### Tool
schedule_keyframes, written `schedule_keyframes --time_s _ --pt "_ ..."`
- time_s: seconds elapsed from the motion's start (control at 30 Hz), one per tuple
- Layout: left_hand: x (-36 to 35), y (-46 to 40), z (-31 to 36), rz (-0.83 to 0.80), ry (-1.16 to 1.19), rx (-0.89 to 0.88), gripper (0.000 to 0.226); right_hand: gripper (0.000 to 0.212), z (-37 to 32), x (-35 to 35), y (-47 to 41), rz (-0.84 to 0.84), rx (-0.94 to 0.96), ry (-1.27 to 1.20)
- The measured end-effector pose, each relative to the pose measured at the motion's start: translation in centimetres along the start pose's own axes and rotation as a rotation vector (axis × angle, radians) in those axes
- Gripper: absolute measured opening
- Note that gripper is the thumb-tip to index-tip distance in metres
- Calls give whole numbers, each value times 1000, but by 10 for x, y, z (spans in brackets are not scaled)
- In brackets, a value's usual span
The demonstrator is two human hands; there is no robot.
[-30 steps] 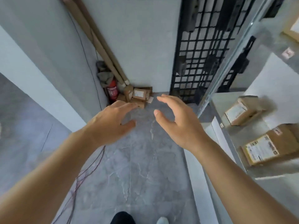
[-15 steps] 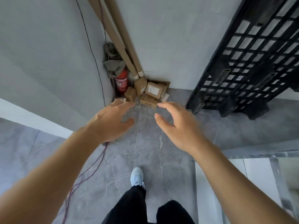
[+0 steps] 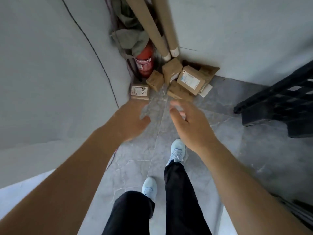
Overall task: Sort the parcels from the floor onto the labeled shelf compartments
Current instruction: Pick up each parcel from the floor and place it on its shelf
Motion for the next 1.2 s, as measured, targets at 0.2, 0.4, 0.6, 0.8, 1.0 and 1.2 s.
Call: schedule_keyframes --time_s 0.2,0.4,0.6,0.8,1.0,1.2 --pt "-86 -143 -55 -34 -45 141 54 40 83 -78 -138 -69 -32 72" --pt "-183 -263 -131 -46 -31 222 57 39 167 -188 -248 -131 -61 150" --pt "-285 -339 -218 -58 11 318 60 36 233 -294 -318 -189 -98 188" --pt "-347 -381 -283 34 51 394 66 38 276 -370 -361 -184 -215 44" --pt "-376 -389 -302 73 12 368 84 48 294 -415 -380 -181 -395 -164" --pt "-392 -374 -285 34 23 307 88 34 305 -424 -380 -142 -556 -355"
Point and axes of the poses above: each hand's wrist, its own y-axis away from the middle knuckle, its own x-axis out of the back of the hand, z = x × y, the point moved 1 cm from there along -y, towards the middle knuckle, and after that the axes turned 13 degrees about z, right-handed, at the moved point
